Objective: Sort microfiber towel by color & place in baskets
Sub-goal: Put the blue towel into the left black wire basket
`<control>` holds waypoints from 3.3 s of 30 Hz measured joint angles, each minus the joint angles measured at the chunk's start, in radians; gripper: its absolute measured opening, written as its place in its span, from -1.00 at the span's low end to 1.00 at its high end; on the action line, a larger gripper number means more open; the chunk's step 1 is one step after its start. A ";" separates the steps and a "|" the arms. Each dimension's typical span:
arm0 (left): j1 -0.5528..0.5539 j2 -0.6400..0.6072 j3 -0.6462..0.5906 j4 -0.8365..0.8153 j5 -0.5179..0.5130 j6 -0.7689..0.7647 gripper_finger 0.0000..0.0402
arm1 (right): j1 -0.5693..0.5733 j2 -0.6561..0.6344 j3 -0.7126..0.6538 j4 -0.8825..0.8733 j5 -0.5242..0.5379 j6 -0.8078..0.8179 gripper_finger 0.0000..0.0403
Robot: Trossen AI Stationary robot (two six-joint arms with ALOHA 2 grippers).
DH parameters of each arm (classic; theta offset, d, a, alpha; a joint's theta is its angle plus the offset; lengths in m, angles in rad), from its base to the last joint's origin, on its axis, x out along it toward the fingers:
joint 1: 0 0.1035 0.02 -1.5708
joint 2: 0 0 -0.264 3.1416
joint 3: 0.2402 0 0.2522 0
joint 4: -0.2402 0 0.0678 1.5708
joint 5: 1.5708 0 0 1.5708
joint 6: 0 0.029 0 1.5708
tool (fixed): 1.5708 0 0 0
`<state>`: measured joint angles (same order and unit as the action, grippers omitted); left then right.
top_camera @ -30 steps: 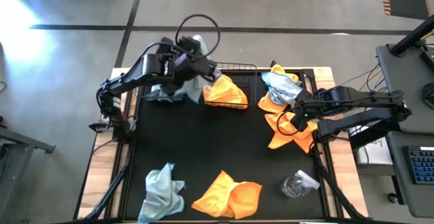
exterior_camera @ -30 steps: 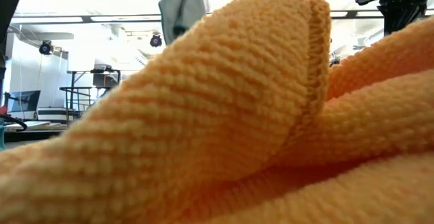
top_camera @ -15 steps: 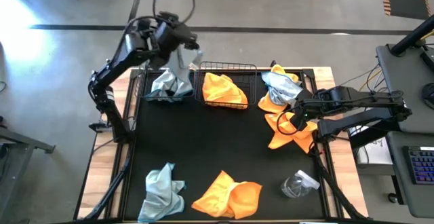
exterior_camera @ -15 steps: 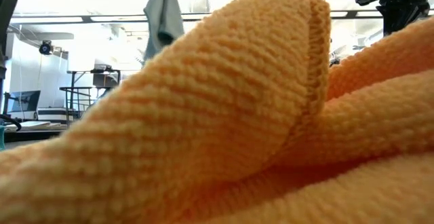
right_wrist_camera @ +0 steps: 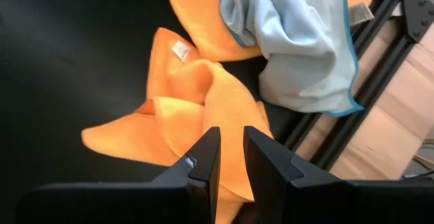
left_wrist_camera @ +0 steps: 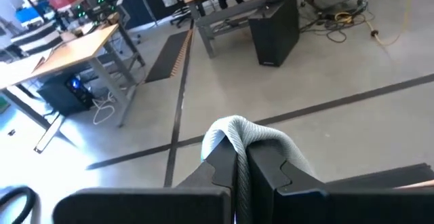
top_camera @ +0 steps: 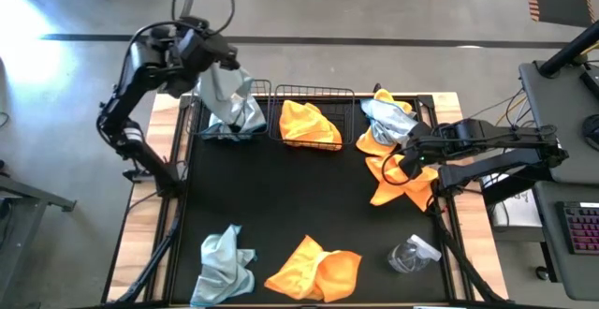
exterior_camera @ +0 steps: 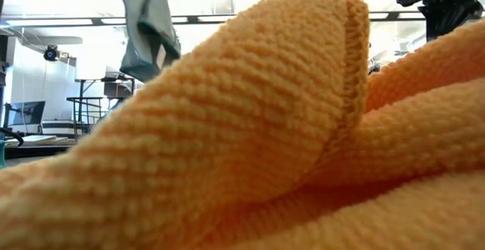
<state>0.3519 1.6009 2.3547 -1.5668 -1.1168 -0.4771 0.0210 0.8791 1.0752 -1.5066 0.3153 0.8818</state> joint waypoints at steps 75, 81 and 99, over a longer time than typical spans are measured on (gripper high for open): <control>0.183 -0.308 -0.714 0.073 0.618 -0.145 -0.40 | 0.000 0.001 0.000 0.084 -0.001 -0.010 -0.71; 0.118 -0.309 -0.714 0.063 0.714 -0.154 -0.40 | 0.001 0.001 0.000 0.084 -0.001 -0.020 -0.71; -0.480 -0.311 -0.633 0.154 0.567 -0.476 -0.40 | 0.000 0.001 0.000 0.084 0.000 -0.088 -0.71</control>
<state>-0.1285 1.2897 1.7220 -1.4126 -0.5500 -0.9528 0.0212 0.8799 1.0752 -1.4226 0.3149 0.7934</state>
